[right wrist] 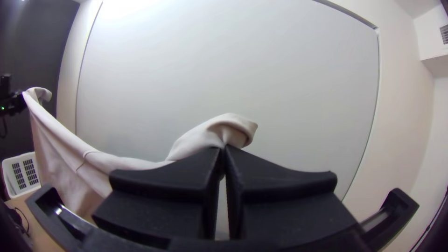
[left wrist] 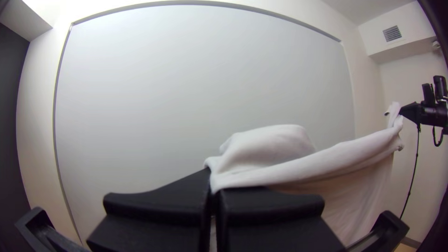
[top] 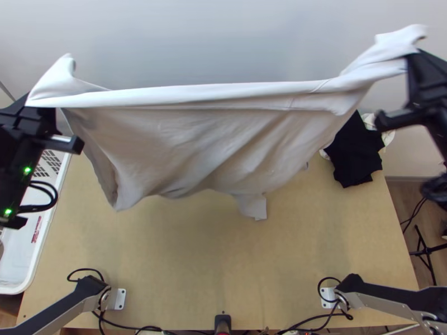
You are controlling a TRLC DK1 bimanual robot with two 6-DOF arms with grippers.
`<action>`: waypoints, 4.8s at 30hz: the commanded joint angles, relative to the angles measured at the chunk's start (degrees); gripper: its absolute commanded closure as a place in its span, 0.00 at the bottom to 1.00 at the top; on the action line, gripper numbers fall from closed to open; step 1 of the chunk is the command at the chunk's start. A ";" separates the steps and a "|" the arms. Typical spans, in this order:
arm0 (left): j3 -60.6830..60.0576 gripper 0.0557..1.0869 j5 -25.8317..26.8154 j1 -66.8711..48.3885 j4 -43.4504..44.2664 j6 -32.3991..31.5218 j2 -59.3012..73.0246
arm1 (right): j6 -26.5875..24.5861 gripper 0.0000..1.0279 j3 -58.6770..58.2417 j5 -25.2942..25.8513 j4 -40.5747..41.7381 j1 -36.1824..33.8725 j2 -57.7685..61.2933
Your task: Fold the t-shirt
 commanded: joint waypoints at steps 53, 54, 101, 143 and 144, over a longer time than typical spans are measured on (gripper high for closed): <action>-51.64 0.96 5.12 0.00 6.35 1.86 -31.60 | 17.82 0.97 -54.88 -14.85 1.15 -4.91 -20.94; -52.52 0.96 5.12 0.17 6.71 1.77 -30.99 | 17.02 0.97 -57.43 -14.85 3.09 -4.64 -20.85; -23.25 0.09 -0.50 21.97 38.35 -9.65 42.66 | 16.06 0.15 -24.64 -12.48 40.70 -20.38 47.09; -53.66 0.05 21.82 36.91 -10.96 24.97 9.79 | 24.41 0.04 -77.55 -38.93 -0.78 -7.54 -18.39; -52.52 0.05 22.26 37.26 -12.54 24.97 11.11 | 24.32 0.04 -77.64 -39.02 -0.96 -7.46 -18.65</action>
